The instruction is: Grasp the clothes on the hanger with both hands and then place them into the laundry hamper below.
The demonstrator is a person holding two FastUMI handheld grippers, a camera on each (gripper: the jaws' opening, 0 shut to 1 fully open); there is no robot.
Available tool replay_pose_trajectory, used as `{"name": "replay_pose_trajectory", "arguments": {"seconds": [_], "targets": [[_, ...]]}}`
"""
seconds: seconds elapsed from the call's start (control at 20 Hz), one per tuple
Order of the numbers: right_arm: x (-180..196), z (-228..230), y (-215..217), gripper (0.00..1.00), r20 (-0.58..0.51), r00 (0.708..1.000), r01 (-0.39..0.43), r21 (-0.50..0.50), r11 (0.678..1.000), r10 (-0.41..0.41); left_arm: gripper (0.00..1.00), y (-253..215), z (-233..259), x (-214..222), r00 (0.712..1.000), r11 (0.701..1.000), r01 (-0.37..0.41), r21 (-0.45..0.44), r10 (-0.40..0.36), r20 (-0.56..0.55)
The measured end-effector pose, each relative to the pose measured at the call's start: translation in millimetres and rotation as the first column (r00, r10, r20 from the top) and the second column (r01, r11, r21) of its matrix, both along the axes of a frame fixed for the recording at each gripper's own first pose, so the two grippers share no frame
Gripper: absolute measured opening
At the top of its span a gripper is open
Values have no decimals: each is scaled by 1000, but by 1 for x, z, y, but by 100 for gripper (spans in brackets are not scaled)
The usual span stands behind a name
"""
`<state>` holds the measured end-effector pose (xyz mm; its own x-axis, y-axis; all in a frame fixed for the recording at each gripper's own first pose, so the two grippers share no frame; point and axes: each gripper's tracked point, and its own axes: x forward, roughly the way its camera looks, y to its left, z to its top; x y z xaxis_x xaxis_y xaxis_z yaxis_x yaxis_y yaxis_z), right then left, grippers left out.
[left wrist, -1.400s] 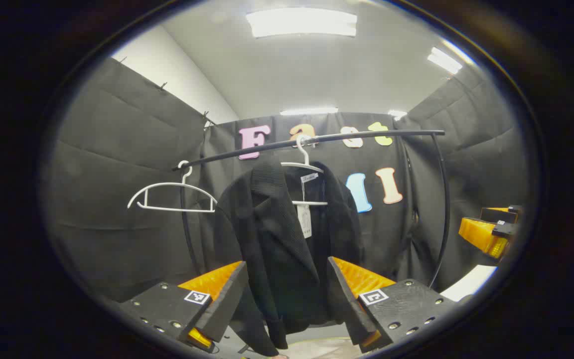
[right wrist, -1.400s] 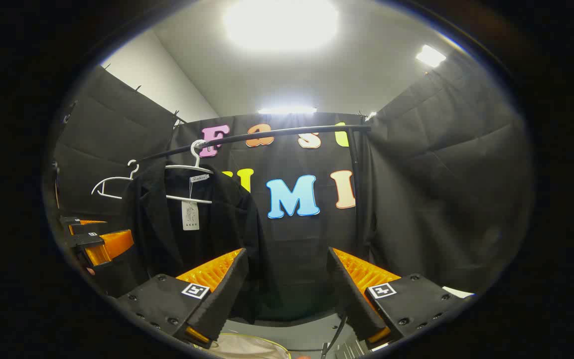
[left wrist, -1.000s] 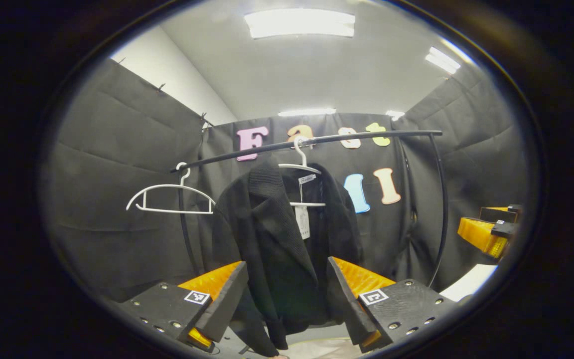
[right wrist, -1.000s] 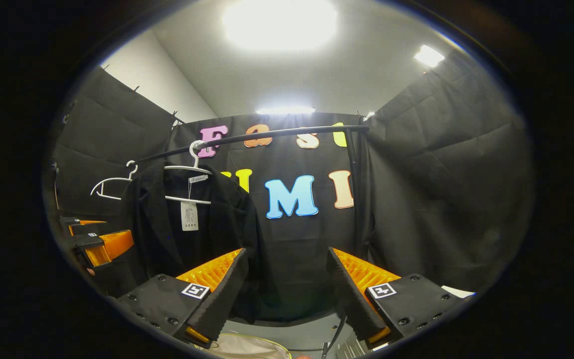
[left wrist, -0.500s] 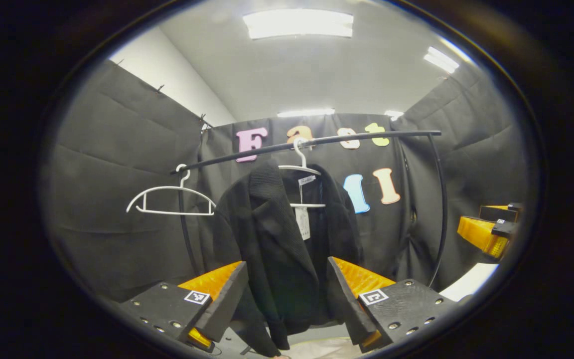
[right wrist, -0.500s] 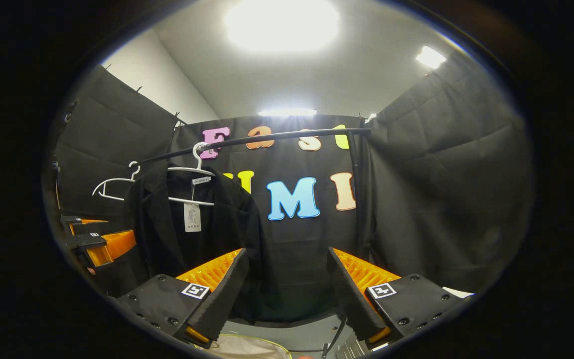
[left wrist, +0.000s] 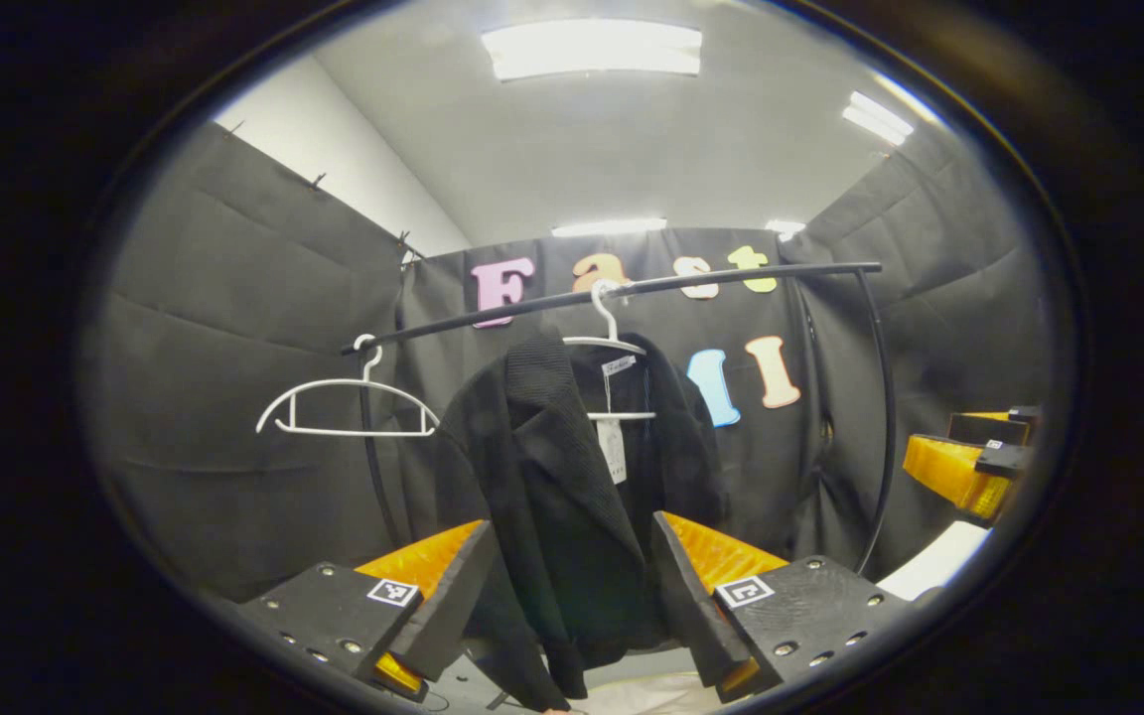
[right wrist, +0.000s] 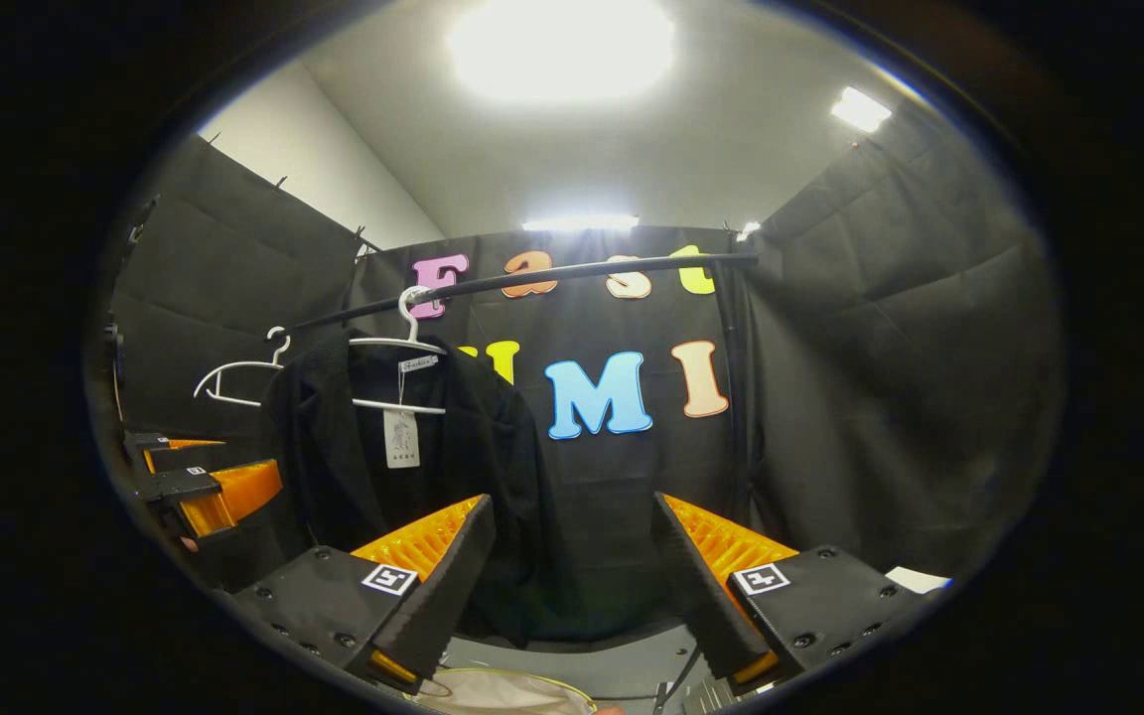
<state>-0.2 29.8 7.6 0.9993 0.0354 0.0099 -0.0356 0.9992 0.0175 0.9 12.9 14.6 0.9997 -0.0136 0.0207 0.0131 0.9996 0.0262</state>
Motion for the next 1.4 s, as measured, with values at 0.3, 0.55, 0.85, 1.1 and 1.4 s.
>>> {"name": "replay_pose_trajectory", "arguments": {"seconds": [0.3,0.55,0.85,1.1,1.4], "targets": [[10,8,25,97,8,1000,-13,20,1000,13,89,15,5,14,1000,1000,23,-7,-23,0],[30,14,52,94,5,998,-70,37,997,70,89,29,11,21,1000,1000,17,-11,-17,7],[64,18,75,98,-6,988,-152,59,987,153,89,25,21,34,1000,1000,3,-7,-3,10],[100,14,86,94,-20,971,-236,61,970,238,89,7,24,57,999,999,-36,-10,36,2],[143,6,91,98,-40,947,-315,81,946,319,89,-14,19,94,996,997,-83,5,83,-21]]}}
